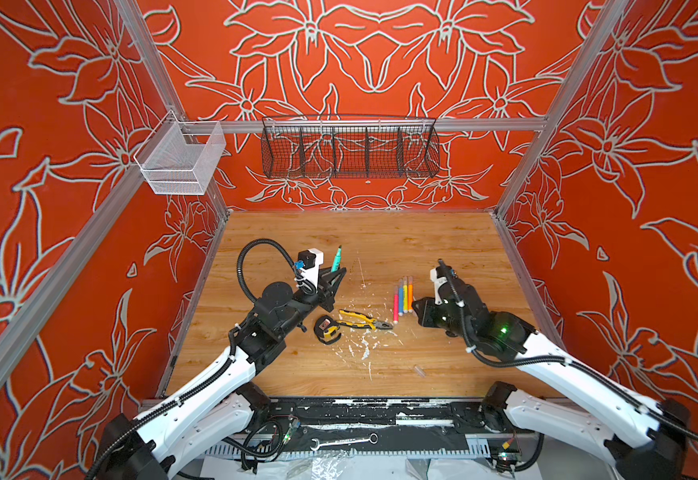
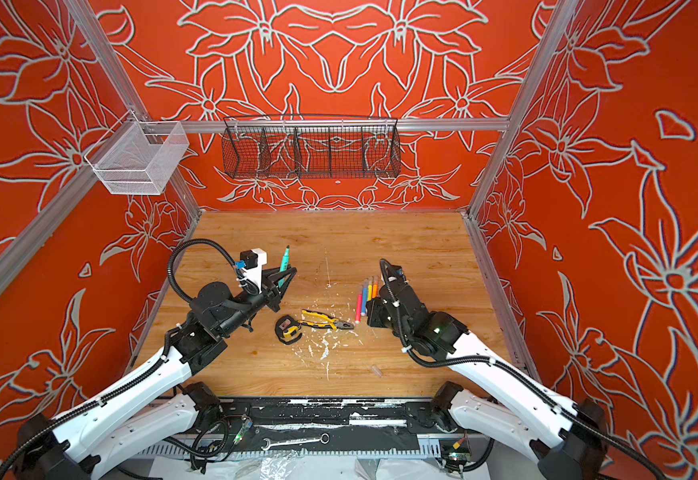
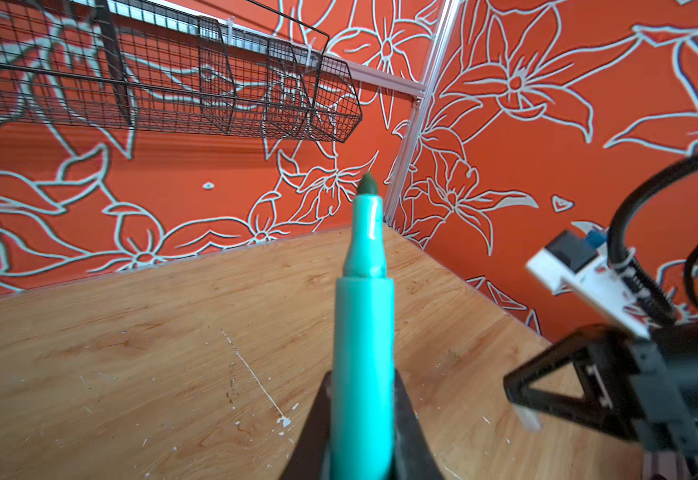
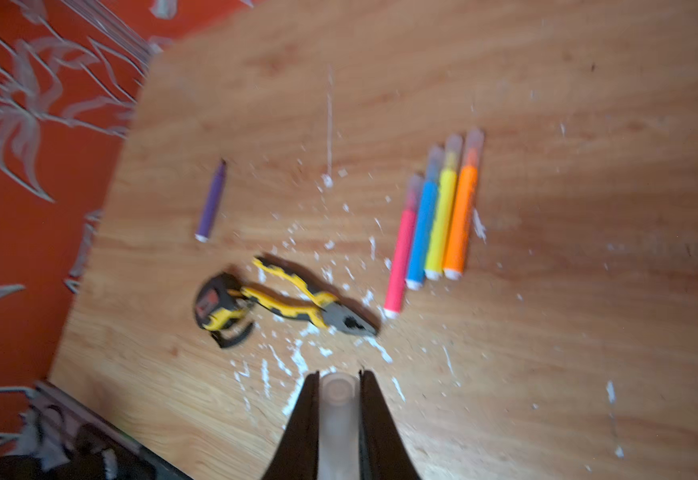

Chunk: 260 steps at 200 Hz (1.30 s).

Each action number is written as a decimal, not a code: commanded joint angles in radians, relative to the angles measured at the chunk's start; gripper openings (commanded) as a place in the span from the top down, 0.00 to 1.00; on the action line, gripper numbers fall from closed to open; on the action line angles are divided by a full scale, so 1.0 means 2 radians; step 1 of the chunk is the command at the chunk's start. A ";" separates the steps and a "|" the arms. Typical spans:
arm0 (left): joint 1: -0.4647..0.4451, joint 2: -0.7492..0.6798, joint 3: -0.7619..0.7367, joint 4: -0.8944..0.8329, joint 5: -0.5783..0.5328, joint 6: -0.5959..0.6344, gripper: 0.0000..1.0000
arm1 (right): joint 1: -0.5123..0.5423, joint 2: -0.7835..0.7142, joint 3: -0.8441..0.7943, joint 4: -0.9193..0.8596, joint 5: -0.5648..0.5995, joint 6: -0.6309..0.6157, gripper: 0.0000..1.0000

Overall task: Insert the pens into the pen caps
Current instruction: 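Carry the cap up to the green pen tip with the right gripper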

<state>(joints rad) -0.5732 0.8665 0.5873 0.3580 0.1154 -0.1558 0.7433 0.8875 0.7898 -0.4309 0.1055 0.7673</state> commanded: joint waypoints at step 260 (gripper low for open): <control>-0.095 0.035 -0.027 0.132 0.077 0.066 1.00 | 0.085 0.064 -0.014 0.556 -0.072 -0.016 0.97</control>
<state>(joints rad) -0.7547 0.9554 0.5396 0.5854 0.2710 -0.0441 0.8989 0.9966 0.7250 0.6415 -0.0097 0.7368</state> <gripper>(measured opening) 0.152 0.167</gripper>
